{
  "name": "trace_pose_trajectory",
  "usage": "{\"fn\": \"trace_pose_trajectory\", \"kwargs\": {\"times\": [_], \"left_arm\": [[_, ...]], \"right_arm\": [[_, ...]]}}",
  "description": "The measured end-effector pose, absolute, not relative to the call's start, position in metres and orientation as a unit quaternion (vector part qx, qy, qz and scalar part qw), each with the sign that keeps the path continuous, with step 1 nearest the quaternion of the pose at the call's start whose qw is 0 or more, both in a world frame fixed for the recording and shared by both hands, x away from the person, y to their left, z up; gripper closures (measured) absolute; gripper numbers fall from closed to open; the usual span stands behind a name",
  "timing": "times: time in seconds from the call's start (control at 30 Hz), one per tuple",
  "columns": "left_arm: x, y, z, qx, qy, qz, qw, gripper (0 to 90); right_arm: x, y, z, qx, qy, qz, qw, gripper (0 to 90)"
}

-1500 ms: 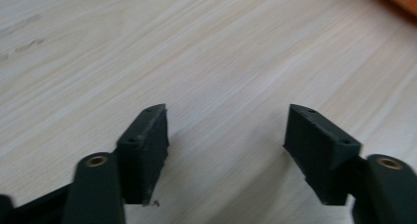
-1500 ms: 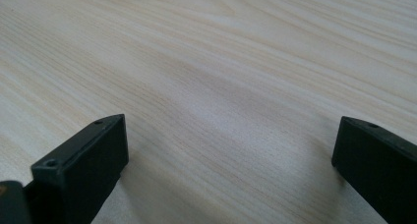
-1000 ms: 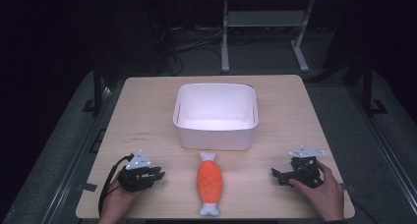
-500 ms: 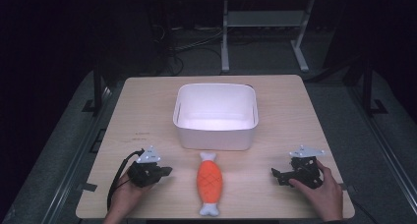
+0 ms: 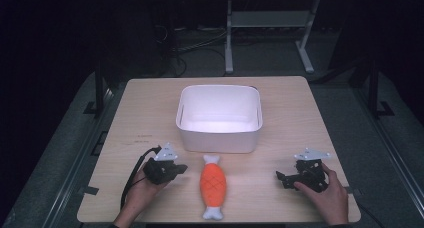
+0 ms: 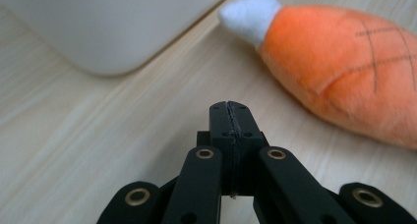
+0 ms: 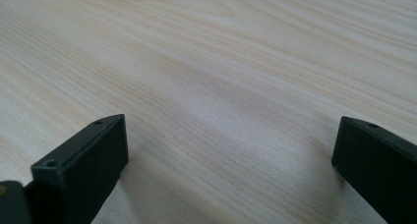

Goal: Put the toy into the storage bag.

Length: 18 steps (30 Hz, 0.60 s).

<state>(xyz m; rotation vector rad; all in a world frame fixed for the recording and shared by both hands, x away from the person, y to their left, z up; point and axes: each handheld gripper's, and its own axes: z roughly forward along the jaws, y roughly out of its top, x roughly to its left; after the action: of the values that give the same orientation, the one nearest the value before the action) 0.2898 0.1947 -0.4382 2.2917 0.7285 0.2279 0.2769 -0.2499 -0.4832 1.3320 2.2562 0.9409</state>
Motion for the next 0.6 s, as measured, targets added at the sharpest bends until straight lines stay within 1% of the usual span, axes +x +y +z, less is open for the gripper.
{"fn": "trace_pose_trajectory", "kwargs": {"times": [0.3, 0.53, 0.6], "left_arm": [[0.302, 0.169, -0.437, 0.895, 0.262, 0.092, 0.348, 89.8], [0.31, 0.157, -0.44, 0.897, 0.258, 0.088, 0.348, 89.8], [0.311, 0.151, -0.441, 0.903, 0.249, 0.093, 0.339, 89.8]], "right_arm": [[0.277, -0.25, -0.483, 0.471, 0.798, 0.333, 0.178, 0.0], [0.277, -0.25, -0.483, 0.471, 0.798, 0.333, 0.178, 0.0], [0.277, -0.25, -0.483, 0.471, 0.798, 0.333, 0.178, 0.0]]}}
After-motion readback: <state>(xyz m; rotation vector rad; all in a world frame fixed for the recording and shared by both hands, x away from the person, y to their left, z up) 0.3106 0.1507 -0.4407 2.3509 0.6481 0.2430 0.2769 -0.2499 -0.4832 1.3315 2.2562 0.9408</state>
